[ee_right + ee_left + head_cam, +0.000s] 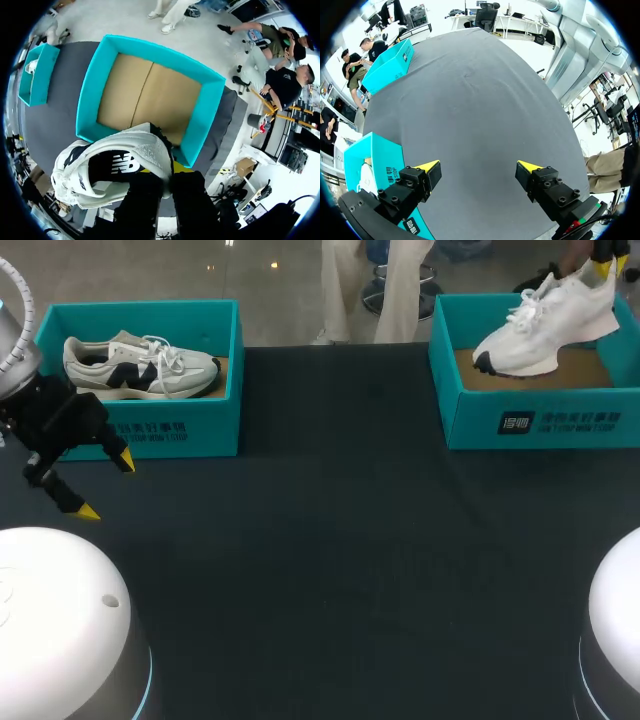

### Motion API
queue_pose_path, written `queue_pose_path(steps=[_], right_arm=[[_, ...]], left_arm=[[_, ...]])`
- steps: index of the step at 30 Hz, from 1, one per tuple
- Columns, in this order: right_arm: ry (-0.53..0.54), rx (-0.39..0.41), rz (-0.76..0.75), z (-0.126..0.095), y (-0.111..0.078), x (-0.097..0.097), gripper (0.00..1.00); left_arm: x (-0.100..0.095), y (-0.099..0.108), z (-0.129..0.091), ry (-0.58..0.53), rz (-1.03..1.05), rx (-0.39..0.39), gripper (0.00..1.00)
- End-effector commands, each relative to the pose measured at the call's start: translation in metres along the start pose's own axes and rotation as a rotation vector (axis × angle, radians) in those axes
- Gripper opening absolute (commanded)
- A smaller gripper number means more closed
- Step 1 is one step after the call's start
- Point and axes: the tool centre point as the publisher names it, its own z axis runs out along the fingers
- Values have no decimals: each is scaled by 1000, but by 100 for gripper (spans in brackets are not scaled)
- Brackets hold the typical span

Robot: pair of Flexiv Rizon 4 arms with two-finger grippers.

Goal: Take the shoe out of the shoebox, open the shoe tongue, remove and reinsert the insole, then place the shoe into the shoebox

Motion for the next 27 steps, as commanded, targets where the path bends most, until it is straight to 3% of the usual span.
queue_pose_path(steps=[1, 4, 21, 27], right_arm=[[133, 44, 298, 3, -4, -10, 0], [80, 65, 286, 7, -7, -5, 0], [80, 65, 286, 7, -7, -5, 0], [3, 82, 443, 18, -10, -5, 0]], left_arm=[[1, 0, 0, 0, 0, -1, 100], [1, 0, 0, 0, 0, -1, 100], [1, 0, 0, 0, 0, -1, 100], [1, 0, 0, 0, 0, -1, 100]])
